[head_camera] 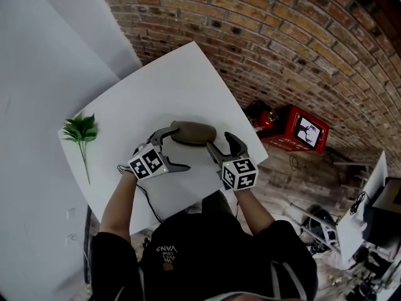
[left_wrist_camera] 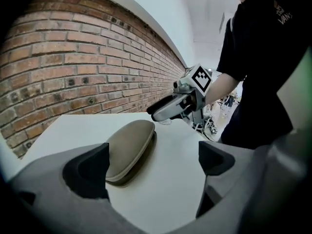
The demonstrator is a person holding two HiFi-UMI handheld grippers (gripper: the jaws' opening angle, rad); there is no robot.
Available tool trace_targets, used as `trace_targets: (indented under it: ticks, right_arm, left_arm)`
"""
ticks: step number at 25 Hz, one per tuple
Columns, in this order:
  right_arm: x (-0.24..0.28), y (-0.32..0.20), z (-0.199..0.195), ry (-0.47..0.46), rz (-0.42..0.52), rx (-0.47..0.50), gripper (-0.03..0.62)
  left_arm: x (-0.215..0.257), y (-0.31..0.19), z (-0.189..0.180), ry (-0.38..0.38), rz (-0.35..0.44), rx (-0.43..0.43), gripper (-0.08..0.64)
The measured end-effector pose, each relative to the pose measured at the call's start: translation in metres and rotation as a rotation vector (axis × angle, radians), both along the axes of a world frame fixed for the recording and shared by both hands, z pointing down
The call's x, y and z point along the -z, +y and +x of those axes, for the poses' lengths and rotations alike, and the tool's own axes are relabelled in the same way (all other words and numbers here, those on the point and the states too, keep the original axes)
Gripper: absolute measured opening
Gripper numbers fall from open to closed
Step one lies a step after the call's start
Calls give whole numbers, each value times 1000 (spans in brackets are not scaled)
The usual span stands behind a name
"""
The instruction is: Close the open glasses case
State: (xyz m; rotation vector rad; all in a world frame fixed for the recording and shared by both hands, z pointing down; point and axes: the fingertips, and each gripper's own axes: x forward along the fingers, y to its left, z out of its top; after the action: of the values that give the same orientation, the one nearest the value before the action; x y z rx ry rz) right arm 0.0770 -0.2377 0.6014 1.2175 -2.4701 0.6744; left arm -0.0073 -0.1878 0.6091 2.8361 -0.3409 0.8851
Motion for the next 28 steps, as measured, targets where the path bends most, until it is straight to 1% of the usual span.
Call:
trace_targets:
  ticks: [5,12,20,28]
  right_arm:
    - [-11,-1,-3,32,-22,13,285]
    - [-22,1,-3,68,-43,18,285]
    - [-30,2,-4,103,-57,23,295]
    - [-33,2,-3,115,-60,27,302]
  left_arm:
    - [-2,2,2,21,-2,47,571]
    - [-8,9,3,11,-4,72,571]
    - [-26,23,-4,-39,-40,61,571]
    - [-27,23,-2,-29,-33,43,571]
